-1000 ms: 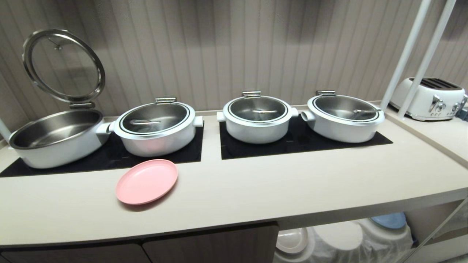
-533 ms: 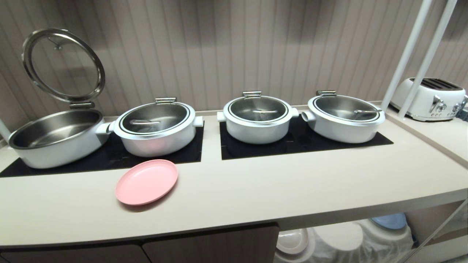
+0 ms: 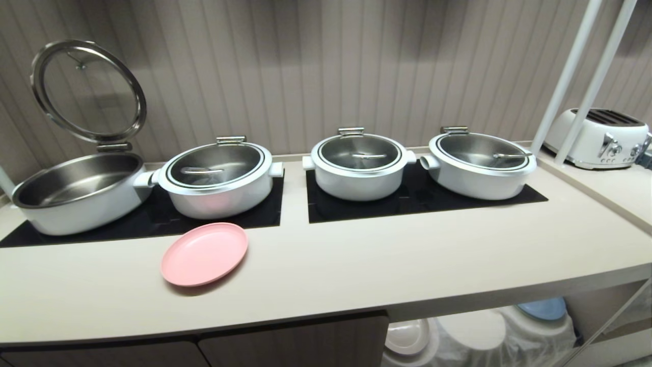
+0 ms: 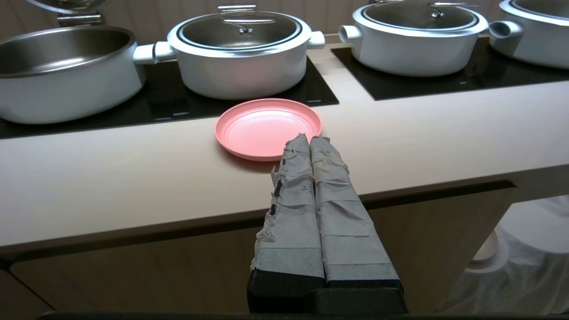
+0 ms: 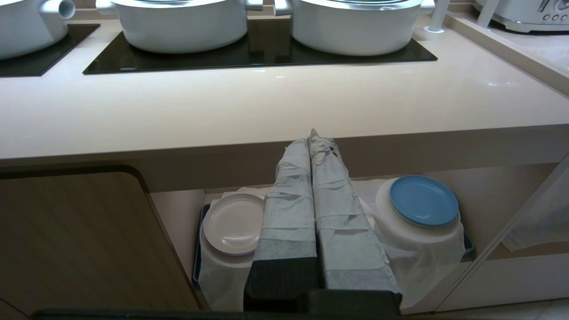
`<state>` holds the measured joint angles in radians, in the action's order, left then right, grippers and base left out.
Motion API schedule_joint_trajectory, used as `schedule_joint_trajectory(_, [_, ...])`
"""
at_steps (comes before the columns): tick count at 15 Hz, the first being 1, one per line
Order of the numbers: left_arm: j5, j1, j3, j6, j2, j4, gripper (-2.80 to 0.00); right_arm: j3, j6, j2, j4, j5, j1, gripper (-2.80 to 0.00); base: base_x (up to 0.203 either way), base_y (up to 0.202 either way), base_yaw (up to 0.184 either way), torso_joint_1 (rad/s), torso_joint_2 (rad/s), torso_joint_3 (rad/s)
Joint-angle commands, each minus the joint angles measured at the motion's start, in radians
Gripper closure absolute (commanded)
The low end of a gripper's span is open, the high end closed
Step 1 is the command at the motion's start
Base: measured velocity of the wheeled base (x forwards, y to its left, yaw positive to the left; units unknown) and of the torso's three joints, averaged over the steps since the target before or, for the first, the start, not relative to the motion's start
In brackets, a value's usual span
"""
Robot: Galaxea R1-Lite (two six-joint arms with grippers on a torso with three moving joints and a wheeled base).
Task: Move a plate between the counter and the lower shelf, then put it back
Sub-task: Pick up the plate
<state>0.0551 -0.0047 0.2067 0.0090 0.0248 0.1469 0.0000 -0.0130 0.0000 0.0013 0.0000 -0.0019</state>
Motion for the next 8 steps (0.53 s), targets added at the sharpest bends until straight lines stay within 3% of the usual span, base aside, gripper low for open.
schedule_joint_trajectory(1, [-0.002,-0.001,0.112,-0.007,0.112,0.041,0.0,0.0,-0.001,0.0,0.0,0.0,0.0,0.0,0.0,0.0,0.0,0.0,0.0,0.0])
schedule_joint_trajectory(5, [-0.009,-0.003,0.337,-0.034,0.374,0.081,0.0,0.0,-0.001,0.0,-0.001,0.0,0.0,0.0,0.0,0.0,0.0,0.0,0.0,0.0])
schedule_joint_trajectory(8, [-0.01,-0.003,0.573,-0.082,0.589,0.19,0.0,0.0,-0.001,0.0,0.0,0.0,0.0,0.0,0.0,0.0,0.0,0.0,0.0,0.0])
